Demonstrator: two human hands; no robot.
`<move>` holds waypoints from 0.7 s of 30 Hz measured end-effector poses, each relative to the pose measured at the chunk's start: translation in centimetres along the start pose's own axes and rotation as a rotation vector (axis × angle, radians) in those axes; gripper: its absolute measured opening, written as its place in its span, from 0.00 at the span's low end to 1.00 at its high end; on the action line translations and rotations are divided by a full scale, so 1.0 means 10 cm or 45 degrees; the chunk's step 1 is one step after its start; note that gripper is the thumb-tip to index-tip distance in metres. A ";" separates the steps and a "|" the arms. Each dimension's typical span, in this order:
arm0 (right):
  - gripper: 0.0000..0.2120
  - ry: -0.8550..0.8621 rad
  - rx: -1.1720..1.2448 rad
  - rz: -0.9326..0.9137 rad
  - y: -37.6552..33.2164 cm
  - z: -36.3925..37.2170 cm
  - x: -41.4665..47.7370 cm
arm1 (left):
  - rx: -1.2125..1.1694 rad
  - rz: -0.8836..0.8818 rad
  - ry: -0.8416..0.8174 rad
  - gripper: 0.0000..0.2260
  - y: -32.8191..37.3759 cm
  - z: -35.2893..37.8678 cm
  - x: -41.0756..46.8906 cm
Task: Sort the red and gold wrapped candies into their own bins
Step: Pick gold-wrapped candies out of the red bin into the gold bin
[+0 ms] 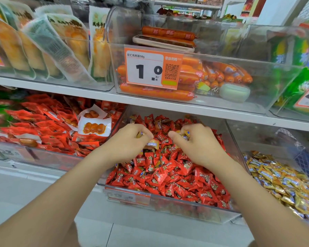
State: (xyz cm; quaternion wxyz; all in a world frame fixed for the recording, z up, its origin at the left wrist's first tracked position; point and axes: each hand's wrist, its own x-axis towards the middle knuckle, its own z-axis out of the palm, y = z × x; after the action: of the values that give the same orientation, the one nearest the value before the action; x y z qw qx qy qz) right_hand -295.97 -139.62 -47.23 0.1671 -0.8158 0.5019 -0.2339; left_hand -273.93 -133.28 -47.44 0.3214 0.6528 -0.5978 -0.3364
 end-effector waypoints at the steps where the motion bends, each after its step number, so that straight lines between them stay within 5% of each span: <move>1: 0.27 0.009 0.011 -0.007 0.01 0.00 0.00 | -0.063 -0.031 -0.001 0.08 0.02 -0.01 -0.02; 5: 0.09 -0.053 0.076 -0.076 0.02 0.03 0.02 | -0.134 -0.105 0.004 0.10 0.07 -0.03 -0.08; 14: 0.09 0.136 -0.259 0.073 -0.08 0.18 0.26 | -0.293 -0.114 0.058 0.14 0.16 0.10 -0.03; 21: 0.18 0.210 -0.442 0.000 -0.20 0.45 0.60 | -0.147 -0.143 0.350 0.17 0.09 0.19 0.08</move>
State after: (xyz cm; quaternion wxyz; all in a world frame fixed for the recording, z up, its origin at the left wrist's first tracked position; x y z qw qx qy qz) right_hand -289.69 -143.97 -48.62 -0.0179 -0.8104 0.5466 -0.2100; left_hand -275.97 -134.19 -47.81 0.4179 0.7055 -0.4905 -0.2950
